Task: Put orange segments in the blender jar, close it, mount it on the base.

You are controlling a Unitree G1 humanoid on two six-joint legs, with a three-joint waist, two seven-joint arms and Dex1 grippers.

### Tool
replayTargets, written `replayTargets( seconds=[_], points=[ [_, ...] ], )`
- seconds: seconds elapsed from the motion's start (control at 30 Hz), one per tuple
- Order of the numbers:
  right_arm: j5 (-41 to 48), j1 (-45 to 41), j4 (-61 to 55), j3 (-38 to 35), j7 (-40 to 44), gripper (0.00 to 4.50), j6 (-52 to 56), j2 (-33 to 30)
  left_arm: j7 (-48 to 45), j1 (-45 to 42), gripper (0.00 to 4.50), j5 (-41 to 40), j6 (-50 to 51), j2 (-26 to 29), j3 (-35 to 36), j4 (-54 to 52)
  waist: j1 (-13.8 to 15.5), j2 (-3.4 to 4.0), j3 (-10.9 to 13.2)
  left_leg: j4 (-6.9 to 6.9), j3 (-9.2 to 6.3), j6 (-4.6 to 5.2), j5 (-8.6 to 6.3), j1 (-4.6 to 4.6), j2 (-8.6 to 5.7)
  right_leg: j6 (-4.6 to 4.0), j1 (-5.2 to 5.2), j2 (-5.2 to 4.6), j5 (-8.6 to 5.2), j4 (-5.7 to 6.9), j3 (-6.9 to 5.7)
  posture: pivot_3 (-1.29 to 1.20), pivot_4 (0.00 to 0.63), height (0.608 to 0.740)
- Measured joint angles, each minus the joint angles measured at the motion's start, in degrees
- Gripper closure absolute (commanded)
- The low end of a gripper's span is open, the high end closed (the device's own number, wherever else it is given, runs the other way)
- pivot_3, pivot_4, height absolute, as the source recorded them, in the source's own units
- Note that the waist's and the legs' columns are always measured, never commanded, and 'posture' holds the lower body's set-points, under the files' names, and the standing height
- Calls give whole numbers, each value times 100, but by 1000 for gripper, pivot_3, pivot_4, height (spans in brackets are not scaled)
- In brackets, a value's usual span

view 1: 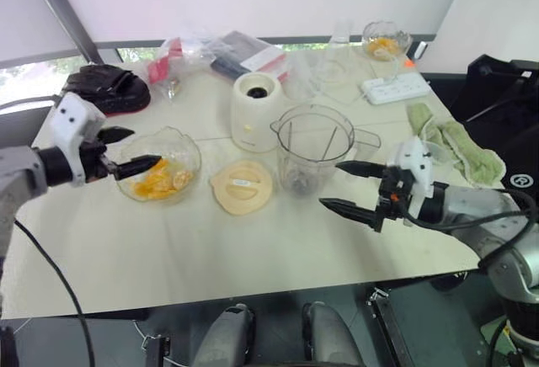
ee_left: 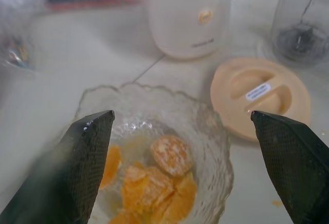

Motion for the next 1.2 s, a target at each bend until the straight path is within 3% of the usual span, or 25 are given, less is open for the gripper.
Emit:
replayTargets(
  seconds=[0.1, 0.4, 0.7, 1.2],
  points=[
    [-112, 71, -31, 101, -146, 72, -53, 162, -236, -545, 26, 404, -10, -200, -684, 729, -7, -2, 1, 3, 1, -1, 1, -1, -1, 0, -7, -1, 0, 18, 1, 0, 150, 740],
    [-351, 362, -252, 190, -464, 72, -220, 369, -725, -1994, 26, 1533, -379, -960, -1800, 3034, -34, -7, 2, 13, 2, -3, 3, -8, -2, 1, -21, 4, 0, 35, 1, 0, 150, 740],
    [-376, 412, -319, 189, -594, 72, -238, 379, -794, -2605, 26, 2332, -651, -1480, -2039, 4525, -40, -11, 3, 19, 3, -2, 3, -12, -2, 2, -24, 6, 0, 39, 0, 0, 150, 740],
    [-413, 346, -319, 192, -626, 72, -226, 377, -497, -2784, 26, 2963, -1131, -2076, -2024, 5283, -25, -17, -1, 25, 3, -1, 3, -12, -3, 4, -23, 4, 1, 45, 0, 0, 150, 740]
  ],
)
